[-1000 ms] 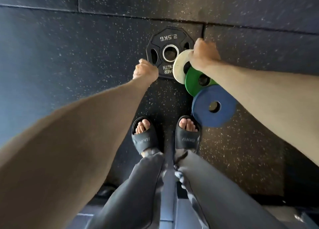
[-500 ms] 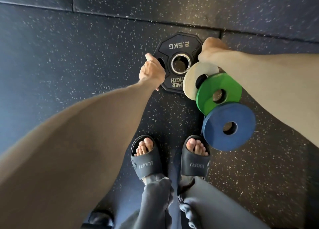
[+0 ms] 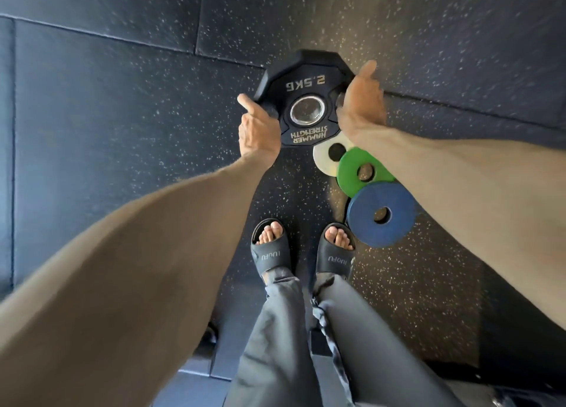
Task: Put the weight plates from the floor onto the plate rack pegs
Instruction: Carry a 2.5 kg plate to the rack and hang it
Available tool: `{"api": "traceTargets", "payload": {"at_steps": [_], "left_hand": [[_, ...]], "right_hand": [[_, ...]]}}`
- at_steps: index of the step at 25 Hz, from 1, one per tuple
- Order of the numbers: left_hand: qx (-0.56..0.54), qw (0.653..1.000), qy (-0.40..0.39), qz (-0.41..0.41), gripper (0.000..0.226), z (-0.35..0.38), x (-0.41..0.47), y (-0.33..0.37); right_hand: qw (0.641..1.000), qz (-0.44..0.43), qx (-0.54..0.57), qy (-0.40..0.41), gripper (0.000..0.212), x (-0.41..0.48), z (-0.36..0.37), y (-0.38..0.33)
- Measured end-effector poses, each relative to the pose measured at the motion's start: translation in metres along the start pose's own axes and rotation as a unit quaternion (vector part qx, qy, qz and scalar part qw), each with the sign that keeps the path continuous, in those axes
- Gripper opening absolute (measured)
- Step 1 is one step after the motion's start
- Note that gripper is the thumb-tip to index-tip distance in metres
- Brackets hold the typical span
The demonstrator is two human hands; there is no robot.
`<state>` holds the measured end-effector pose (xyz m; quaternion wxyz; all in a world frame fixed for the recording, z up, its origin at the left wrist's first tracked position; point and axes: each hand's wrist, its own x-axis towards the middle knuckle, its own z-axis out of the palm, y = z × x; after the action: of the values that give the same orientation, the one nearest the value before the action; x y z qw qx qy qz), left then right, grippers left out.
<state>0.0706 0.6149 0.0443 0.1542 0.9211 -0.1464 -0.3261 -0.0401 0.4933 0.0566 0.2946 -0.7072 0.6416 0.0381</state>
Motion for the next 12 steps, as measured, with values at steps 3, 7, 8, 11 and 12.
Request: {"api": "traceTargets", "payload": {"at_steps": [3, 7, 8, 11, 12], "left_hand": [[-0.020, 0.999, 0.000, -0.042, 0.039, -0.074, -0.045, 0.014], [-0.081, 0.993, 0.006, -0.088, 0.025, -0.196, -0.128, 0.034], [-0.107, 0.990, 0.002, -0.094, 0.023, -0.225, -0.151, 0.038], [-0.155, 0.984, 0.010, -0.083, 0.019, -0.313, -0.222, 0.039], [-0.166, 0.983, 0.020, -0.076, 0.020, -0.341, -0.245, 0.041]], "right_hand": [[0.999, -0.039, 0.016, -0.013, 0.007, -0.052, -0.066, -0.041], [0.989, -0.143, -0.027, -0.022, 0.034, -0.143, -0.177, -0.109], [0.987, -0.161, -0.009, -0.025, 0.032, -0.166, -0.206, -0.125], [0.972, -0.233, 0.031, -0.009, 0.028, -0.241, -0.287, -0.169], [0.967, -0.250, 0.041, -0.006, 0.028, -0.263, -0.310, -0.181]]}}
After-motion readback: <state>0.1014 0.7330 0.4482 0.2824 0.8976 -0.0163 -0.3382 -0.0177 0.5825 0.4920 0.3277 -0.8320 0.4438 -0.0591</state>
